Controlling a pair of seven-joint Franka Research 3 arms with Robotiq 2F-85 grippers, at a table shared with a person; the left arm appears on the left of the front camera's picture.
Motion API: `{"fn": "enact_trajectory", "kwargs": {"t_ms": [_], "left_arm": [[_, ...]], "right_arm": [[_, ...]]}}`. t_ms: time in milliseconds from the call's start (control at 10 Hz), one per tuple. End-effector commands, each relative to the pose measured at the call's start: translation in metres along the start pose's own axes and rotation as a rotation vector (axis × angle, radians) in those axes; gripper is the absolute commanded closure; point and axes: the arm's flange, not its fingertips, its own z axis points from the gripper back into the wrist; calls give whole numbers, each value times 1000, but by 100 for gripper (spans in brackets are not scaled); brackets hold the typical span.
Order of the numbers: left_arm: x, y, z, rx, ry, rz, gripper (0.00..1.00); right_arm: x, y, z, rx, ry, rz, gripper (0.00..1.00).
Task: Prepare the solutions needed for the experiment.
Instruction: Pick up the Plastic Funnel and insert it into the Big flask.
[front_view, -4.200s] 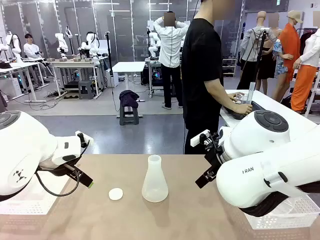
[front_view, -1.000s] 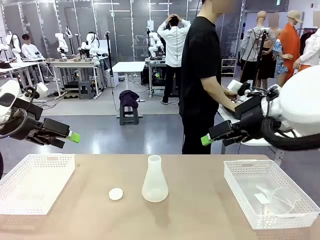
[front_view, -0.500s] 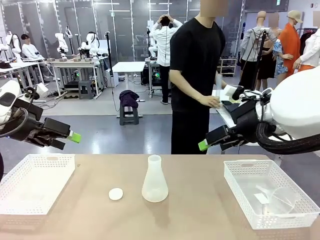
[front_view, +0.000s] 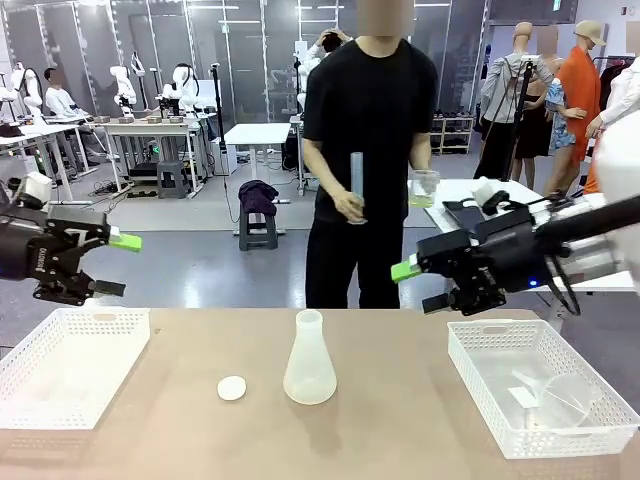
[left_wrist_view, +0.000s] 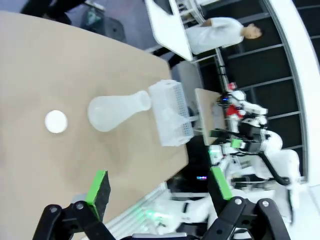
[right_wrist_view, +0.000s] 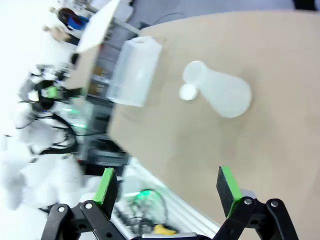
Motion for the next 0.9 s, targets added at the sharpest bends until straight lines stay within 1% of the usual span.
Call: {"fn": "enact_trajectory", "kwargs": {"t_ms": [0,100,200,300,400,600,700,800], "left_arm": [[-9,14,9,-84,50,28,0],[-10,17,11,-98,66,32,0],[-10,22,13,-101,86,47,0],[-11,26,14,-130,95,74,0],[-12,27,15,-169,102,76,0],[-13,26,14,-184,118,76,0],[-14,27,16,-187,116,78,0],[-13,25,15,-171,103,60,0]], "right_arm": [[-4,-26,17,132,-11,-80,0],[-6,-34,26,174,-21,-122,0],[-7,-41,33,229,-11,-146,0],[-8,-47,37,231,-4,-204,0],[-9,-51,41,239,-9,-215,0],[-9,-51,40,236,-6,-197,0],[-8,-50,39,223,-24,-196,0],[-10,-47,38,189,-81,-172,0]]}}
